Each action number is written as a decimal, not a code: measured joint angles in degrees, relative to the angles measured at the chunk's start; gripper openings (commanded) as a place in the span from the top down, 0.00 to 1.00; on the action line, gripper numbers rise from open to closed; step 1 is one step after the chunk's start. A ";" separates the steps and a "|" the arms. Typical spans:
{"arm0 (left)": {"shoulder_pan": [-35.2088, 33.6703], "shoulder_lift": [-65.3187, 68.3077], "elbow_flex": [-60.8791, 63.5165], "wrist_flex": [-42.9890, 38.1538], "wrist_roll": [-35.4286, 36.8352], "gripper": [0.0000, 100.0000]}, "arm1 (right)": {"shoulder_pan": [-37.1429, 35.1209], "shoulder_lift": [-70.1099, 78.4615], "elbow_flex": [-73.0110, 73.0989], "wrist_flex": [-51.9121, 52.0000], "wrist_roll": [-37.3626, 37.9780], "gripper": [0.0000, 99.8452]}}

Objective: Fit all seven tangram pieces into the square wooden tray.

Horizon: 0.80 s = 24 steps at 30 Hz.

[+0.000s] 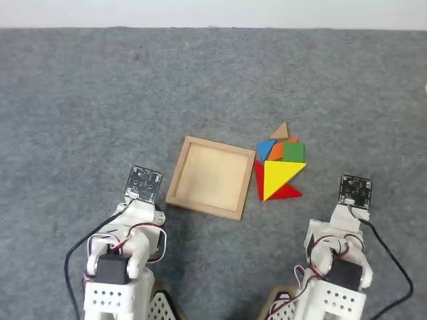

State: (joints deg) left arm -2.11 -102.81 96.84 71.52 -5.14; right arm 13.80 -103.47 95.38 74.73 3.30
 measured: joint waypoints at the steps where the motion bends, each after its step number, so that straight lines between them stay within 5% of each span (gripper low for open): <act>1: 0.00 0.00 0.00 0.00 0.00 0.98 | -0.26 0.00 0.00 0.00 0.00 0.99; 10: 0.00 0.00 0.00 0.00 0.00 0.98 | -10.37 0.00 0.00 -8.00 1.23 0.99; 17: 0.00 0.00 0.00 0.00 0.00 0.98 | -10.55 0.00 -2.81 -24.35 18.90 0.99; 24: 0.00 0.00 0.00 0.00 0.00 0.98 | -10.64 6.24 -12.92 -22.33 15.56 0.99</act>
State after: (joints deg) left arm -2.11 -102.81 96.84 71.52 -5.14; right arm 3.16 -97.23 82.46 52.40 18.86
